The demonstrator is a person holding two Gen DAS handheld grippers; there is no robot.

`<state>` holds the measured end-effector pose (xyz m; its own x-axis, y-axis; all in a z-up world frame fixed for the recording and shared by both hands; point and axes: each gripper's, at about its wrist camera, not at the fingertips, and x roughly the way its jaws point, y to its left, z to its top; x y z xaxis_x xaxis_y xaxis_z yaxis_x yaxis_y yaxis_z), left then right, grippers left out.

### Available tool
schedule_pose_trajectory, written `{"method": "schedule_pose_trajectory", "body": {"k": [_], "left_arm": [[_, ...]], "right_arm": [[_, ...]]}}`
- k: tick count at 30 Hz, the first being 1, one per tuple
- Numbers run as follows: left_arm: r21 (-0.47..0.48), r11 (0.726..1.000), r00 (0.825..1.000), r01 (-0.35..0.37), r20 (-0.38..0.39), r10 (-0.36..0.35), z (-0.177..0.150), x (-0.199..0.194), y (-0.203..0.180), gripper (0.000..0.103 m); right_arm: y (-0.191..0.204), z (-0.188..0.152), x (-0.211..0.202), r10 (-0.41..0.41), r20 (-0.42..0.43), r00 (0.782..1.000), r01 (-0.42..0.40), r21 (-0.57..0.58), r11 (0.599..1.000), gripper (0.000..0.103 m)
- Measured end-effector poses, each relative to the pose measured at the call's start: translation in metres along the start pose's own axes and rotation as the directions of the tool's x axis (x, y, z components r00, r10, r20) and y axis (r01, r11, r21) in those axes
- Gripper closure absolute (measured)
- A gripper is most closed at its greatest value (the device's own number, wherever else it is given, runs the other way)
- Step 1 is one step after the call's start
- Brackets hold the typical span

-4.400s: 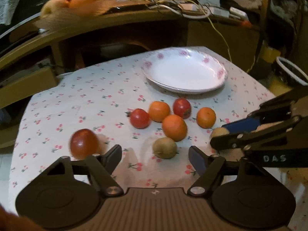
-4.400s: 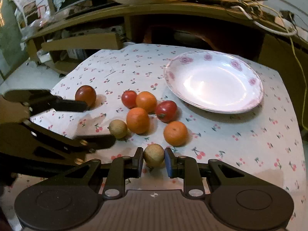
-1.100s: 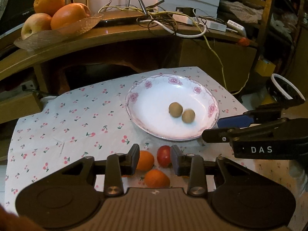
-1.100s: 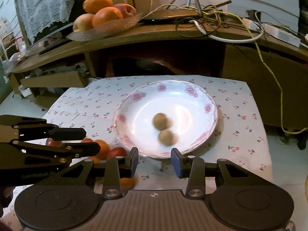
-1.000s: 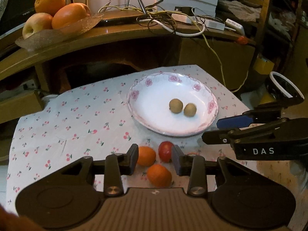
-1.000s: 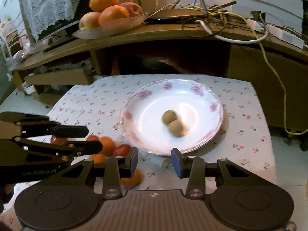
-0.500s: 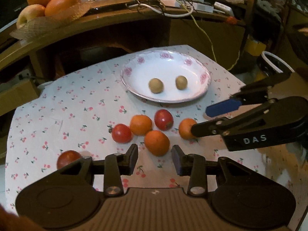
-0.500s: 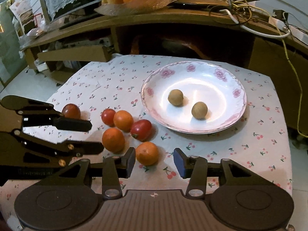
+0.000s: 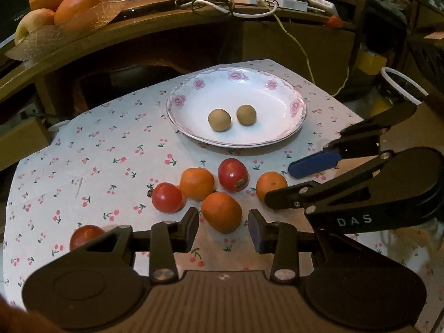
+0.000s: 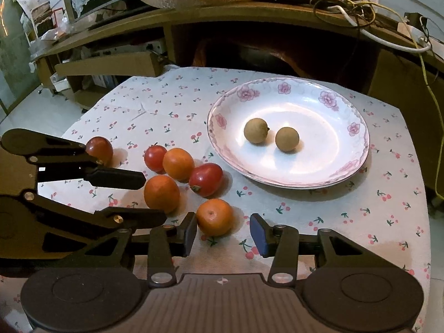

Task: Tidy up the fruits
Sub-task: 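Move both grippers back toward the oranges beside the plate, then grasp an orange with the right gripper while the left gripper grasps another orange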

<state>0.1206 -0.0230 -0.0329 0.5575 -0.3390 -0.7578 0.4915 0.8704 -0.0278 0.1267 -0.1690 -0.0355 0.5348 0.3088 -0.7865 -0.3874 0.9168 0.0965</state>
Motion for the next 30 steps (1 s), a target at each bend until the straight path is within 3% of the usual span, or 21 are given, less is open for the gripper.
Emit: {"method": "schedule_pose_trajectory", "body": {"k": [3,9,19,30], "left_arm": [[-0.018,1.000,1.000,0.010,0.000,-0.010,0.001,0.003,0.002,0.059],[-0.049,0.998,0.999,0.036,-0.003,-0.036,0.001,0.005,0.005,0.058],[-0.066,0.997,0.999,0.035,-0.001,-0.036,0.003,0.012,0.005,0.060],[0.025,0.998,0.999,0.049,0.009,-0.049,-0.006,-0.004,-0.003,0.065]], "right_arm": [[-0.001,0.001,0.000,0.002,-0.001,1.000,-0.002,0.005,1.000,0.059],[0.000,0.001,-0.001,0.018,-0.005,1.000,-0.018,0.004,1.000,0.073],[-0.003,0.001,-0.006,-0.009,-0.022,1.000,0.009,0.001,1.000,0.074],[-0.008,-0.008,-0.018,-0.004,-0.042,0.999,0.004,-0.007,1.000,0.074]]}}
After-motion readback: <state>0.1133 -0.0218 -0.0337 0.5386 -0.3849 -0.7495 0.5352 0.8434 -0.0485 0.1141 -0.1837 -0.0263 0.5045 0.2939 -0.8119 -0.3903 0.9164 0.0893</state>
